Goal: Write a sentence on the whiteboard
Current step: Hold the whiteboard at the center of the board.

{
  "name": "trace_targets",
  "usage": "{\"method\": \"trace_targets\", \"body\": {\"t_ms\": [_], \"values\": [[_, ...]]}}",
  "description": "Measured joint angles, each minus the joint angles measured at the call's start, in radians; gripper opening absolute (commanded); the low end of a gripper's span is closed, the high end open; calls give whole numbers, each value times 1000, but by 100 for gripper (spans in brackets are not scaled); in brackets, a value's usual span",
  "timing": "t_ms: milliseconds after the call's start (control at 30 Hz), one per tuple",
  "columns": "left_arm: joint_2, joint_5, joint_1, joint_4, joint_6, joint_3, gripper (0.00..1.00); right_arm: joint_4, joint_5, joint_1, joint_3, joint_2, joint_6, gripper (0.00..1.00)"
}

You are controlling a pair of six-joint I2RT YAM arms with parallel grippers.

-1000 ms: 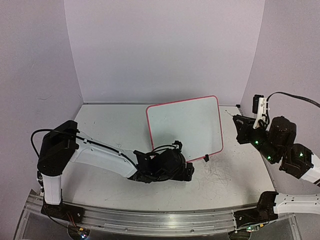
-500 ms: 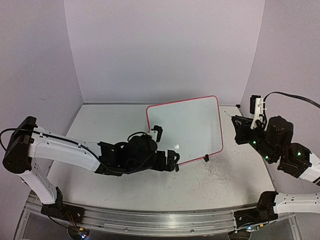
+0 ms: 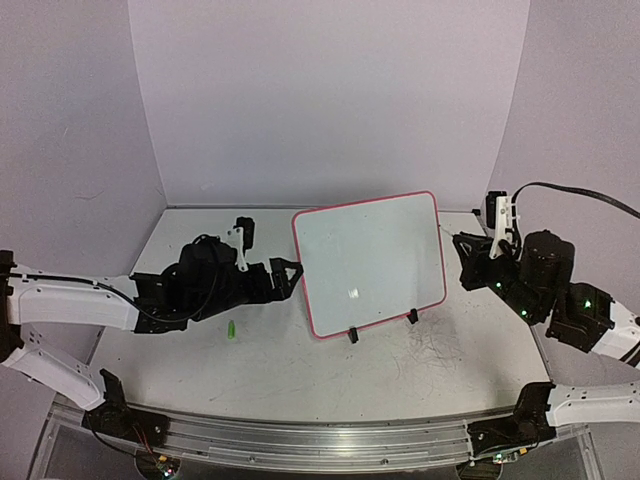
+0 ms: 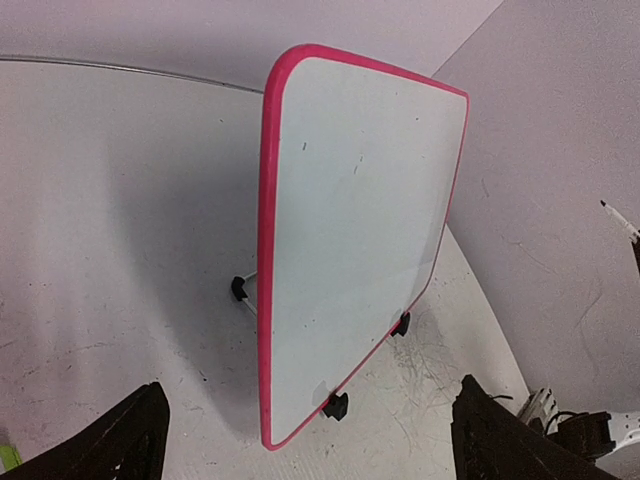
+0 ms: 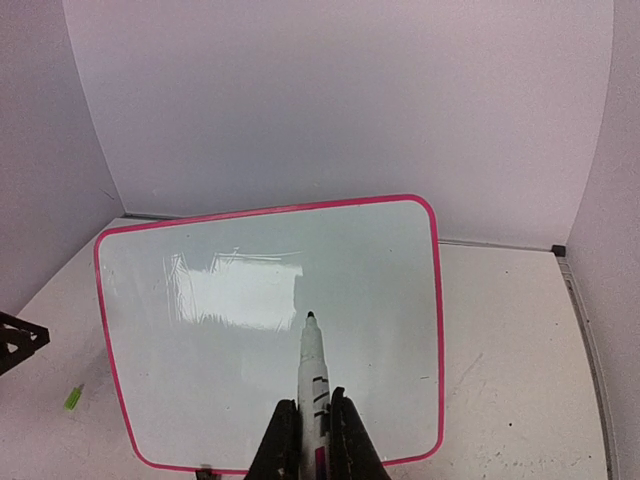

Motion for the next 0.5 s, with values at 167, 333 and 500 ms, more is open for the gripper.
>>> {"method": "trace_targets", "body": {"t_ms": [167, 333, 500], "values": [[-42, 145, 163, 89, -5, -81, 99, 8, -20, 1, 0, 25, -21, 0], [-31, 279, 225, 160, -7, -101, 99, 34, -26, 1, 0, 33, -42, 0], [27, 350, 224, 251, -7, -102, 99, 59, -50, 1, 1, 63, -63, 0]]}}
